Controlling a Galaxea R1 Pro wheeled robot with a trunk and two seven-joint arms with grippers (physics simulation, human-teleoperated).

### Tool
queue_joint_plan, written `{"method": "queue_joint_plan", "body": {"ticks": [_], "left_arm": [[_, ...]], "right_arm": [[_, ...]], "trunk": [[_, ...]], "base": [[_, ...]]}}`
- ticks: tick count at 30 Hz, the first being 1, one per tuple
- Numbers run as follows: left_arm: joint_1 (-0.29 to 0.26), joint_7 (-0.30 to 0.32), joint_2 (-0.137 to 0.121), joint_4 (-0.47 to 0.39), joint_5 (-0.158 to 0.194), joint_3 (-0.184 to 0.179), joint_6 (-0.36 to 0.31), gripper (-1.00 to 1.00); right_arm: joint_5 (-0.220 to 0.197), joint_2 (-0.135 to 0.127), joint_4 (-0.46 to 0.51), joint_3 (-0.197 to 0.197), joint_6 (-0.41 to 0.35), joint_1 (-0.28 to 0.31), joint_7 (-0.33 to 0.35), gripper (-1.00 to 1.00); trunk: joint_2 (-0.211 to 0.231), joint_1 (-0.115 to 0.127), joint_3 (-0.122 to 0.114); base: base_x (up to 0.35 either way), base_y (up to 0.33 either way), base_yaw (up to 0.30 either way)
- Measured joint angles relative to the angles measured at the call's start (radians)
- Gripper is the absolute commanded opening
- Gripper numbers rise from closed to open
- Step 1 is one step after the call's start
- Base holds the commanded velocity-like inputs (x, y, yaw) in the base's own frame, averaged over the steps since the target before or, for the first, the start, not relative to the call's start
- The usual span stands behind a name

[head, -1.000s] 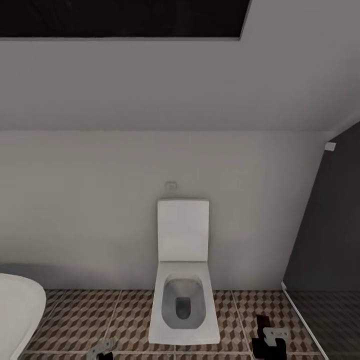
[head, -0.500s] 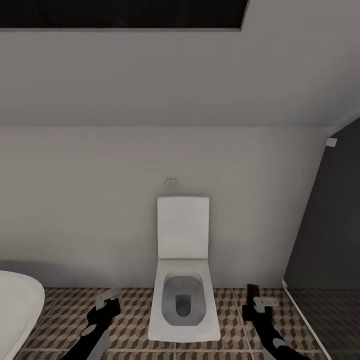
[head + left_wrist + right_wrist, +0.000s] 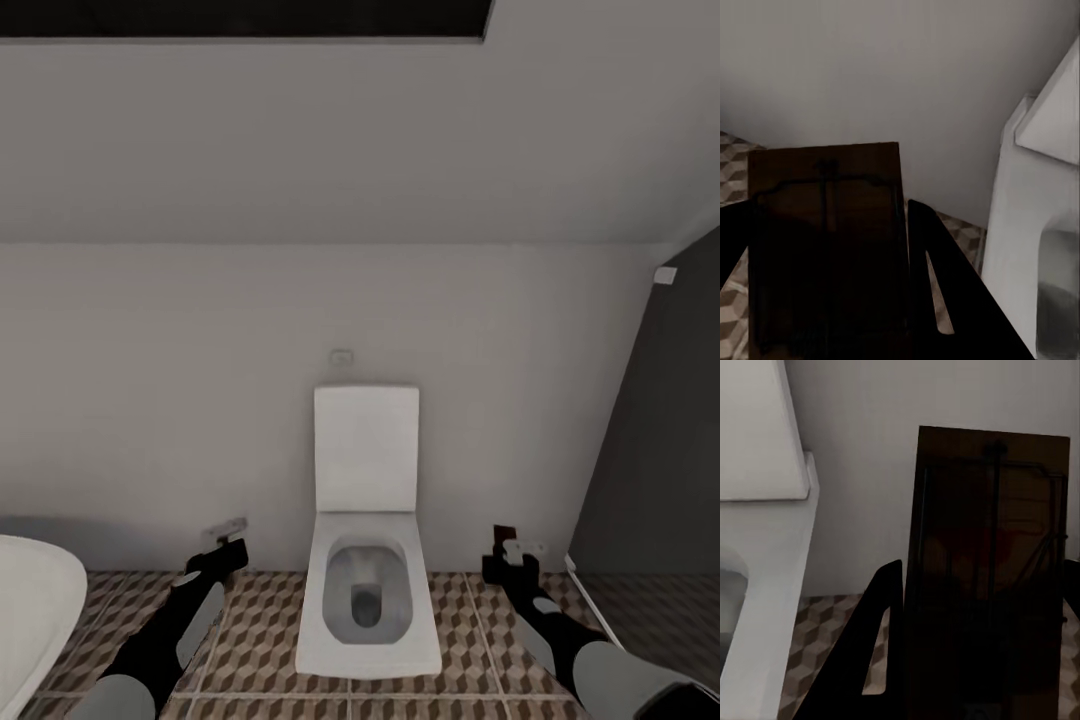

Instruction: Take the four mousetraps from the cabinet in the bathroom and place them on the bathroom floor. Make sure all four end up on the same floor surface, and ensure that at least two of them are either under or directly next to the same bathroom sink.

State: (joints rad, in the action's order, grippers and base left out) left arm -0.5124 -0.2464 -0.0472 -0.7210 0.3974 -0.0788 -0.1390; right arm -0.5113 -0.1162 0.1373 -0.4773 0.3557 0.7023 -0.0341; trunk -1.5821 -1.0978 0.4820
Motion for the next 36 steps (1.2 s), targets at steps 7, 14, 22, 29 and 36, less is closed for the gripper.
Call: {"method": "queue_joint_plan", "body": {"ticks": [7, 14, 22, 29, 36], "left_arm": [[-0.033, 0.004, 0.003, 0.041, 0.0, -0.003, -0.018, -1.0], [-0.035, 0.01, -0.005, 0.082, 0.001, -0.001, -0.006, -1.0], [-0.035, 0.014, 0.001, 0.09, 0.002, -0.005, -0.011, -1.0], [-0.035, 0.027, -0.008, 0.091, 0.001, -0.004, -0.012, -1.0], [-0.035, 0.043, -0.009, 0.091, 0.002, -0.003, -0.012, -1.0]], "right_arm": [[0.009, -0.001, -0.002, -0.002, -0.007, 0.011, 0.001, -1.0], [0.018, -0.002, -0.005, -0.007, -0.007, 0.011, 0.005, -1.0], [0.043, -0.023, -0.009, -0.006, -0.003, 0.01, 0.009, -1.0], [0.044, -0.031, -0.009, -0.005, -0.001, 0.008, 0.011, -1.0], [0.043, -0.032, -0.01, -0.004, 0.001, 0.007, 0.003, -1.0]], "trunk": [[-0.049, -0.027, 0.022], [-0.098, -0.054, 0.044], [-0.154, -0.084, 0.069], [-0.203, -0.111, 0.091], [-0.252, -0.138, 0.113]], "base": [[0.0, 0.0, 0.0], [0.0, 0.0, 0.0], [0.0, 0.0, 0.0], [0.0, 0.0, 0.0], [0.0, 0.0, 0.0]]}}
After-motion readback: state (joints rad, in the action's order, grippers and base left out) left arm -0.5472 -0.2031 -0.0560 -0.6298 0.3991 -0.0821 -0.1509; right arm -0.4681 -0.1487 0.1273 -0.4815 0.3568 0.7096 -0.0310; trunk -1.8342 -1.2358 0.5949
